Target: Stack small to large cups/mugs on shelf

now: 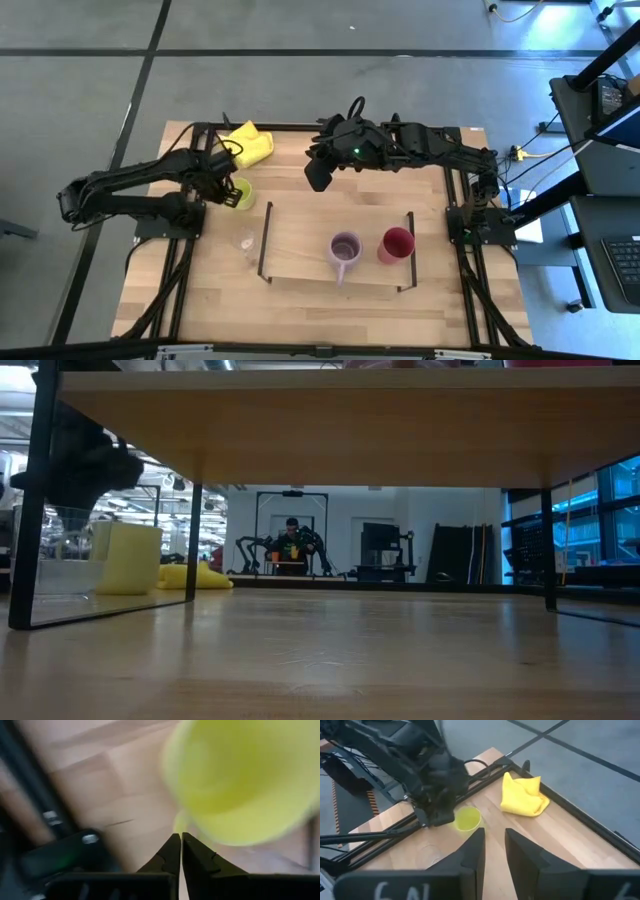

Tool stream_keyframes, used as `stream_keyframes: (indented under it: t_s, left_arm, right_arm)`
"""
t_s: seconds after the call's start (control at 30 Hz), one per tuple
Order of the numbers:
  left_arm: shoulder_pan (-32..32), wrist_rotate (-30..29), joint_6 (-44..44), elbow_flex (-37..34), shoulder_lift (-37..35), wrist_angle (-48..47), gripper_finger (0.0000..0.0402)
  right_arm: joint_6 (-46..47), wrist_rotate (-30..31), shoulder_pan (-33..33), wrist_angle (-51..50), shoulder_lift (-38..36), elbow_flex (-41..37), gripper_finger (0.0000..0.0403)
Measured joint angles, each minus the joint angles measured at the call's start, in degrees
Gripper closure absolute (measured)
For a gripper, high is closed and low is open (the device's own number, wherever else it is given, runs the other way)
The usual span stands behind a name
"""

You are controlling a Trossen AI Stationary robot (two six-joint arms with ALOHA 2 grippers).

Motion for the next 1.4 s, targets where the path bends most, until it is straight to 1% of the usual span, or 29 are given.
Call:
stream_keyframes:
  t_s: [0.07,0.17,0.3,0.47,0.57,0.63,0.73,0.8,0.83,0.97,1.1,1.27,1.4]
  left_arm:
    - [-2.4,0.8,-2.1,0.5,-0.7,2.6,0.0391]
    - [-5.5,0.6,-4.8,0.5,-1.0,6.4,0.0390]
    - [-7.8,0.4,-6.0,0.5,-0.4,9.3,0.0390]
    - [-8.5,0.3,-5.7,0.5,-0.2,7.1,0.0390]
    - [-8.5,-0.4,-5.6,1.7,-1.9,4.8,0.0390]
    - [-8.5,-3.9,-5.3,3.8,-3.4,3.4,0.0389]
    - [-8.4,-11.7,-2.6,7.3,-4.8,1.1,0.0381]
    - [-7.6,-14.6,-0.5,8.0,-4.8,0.6,0.0370]
    - [-6.8,-14.9,0.4,7.8,-4.7,0.2,0.0362]
    - [-3.6,-12.2,0.5,4.7,-3.0,2.7,0.0325]
    - [-2.2,-11.4,0.0,3.6,-1.6,6.3,0.0298]
    - [-1.1,-9.1,0.4,2.9,-1.1,7.9,0.0291]
    - [-0.4,-5.2,0.1,-0.8,-1.1,10.6,0.0290]
  right_arm:
    - [0.1,0.0,-0.3,-0.1,0.0,0.0,0.0327]
    - [0.2,0.0,-0.7,-0.1,0.0,0.0,0.0327]
    - [0.4,0.1,-0.7,-0.1,0.0,0.0,0.0327]
    - [0.7,0.1,-0.7,-0.1,0.0,0.0,0.0327]
    - [1.5,0.1,-0.7,-0.1,0.0,0.0,0.0327]
    - [1.5,0.1,-0.7,-0.1,0.0,0.0,0.0327]
    - [0.6,0.1,-0.7,-0.1,0.0,0.0,0.0327]
    - [0.4,0.1,-0.7,0.4,0.0,0.0,0.0326]
    - [0.4,0.1,-0.7,0.9,0.0,0.0,0.0326]
    - [0.3,0.1,-0.7,1.6,0.0,0.0,0.0326]
    - [0.2,0.1,-0.7,1.3,0.0,0.0,0.0326]
    - [0.3,0.1,-0.7,0.6,0.0,0.0,0.0326]
    - [0.2,0.1,-0.7,0.5,0.0,0.0,0.0326]
